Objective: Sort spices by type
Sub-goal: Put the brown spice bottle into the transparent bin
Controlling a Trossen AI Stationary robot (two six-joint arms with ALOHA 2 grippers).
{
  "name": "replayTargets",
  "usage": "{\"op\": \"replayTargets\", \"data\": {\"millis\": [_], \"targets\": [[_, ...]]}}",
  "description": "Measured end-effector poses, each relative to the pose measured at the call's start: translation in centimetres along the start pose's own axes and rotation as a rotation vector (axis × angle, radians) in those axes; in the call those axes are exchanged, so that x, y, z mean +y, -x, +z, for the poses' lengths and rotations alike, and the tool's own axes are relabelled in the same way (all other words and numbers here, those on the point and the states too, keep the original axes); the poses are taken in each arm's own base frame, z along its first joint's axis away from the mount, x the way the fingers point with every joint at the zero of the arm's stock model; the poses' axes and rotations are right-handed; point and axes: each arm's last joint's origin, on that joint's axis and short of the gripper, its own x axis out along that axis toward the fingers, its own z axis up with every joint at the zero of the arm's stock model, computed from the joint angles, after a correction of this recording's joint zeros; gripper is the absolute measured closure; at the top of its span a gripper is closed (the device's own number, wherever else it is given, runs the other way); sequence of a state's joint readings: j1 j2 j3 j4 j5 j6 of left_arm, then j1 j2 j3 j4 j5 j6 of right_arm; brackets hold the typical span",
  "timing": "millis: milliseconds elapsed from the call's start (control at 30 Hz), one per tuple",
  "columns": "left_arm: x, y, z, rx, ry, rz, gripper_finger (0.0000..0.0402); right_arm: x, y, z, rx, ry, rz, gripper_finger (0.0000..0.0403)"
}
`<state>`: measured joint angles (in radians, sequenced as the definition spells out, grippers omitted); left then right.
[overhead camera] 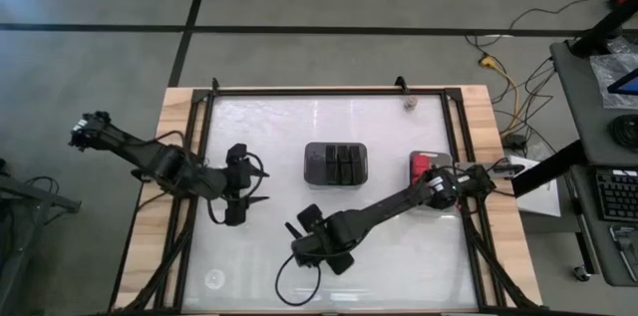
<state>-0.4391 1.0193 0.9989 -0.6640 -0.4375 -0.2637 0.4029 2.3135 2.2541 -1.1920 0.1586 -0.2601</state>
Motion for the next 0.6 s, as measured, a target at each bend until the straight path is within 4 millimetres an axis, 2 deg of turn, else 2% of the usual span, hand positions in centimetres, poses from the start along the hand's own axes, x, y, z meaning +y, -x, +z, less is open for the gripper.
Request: {"op": "replayTargets", "data": {"millis": [167, 367, 600], "targets": [[-1.1, -1.9, 0.6, -0.015, -0.006, -0.027, 0.0111, 1.5, 3.8, 0.1, -0.011, -0.159, 0.002, 0.0090], [-3.0, -5.8, 0.3, 0.034, -0.110, -0.059, 0.0093, 4.9, 7.8, -0.1, -0.057, -0.243, -0.006, 0.0091], [-4.6, -10.3, -0.1, 0.063, -0.100, -0.092, 0.0093, 7.1, 10.9, -2.9, 0.062, -0.369, -0.124, 0.0103]]}}
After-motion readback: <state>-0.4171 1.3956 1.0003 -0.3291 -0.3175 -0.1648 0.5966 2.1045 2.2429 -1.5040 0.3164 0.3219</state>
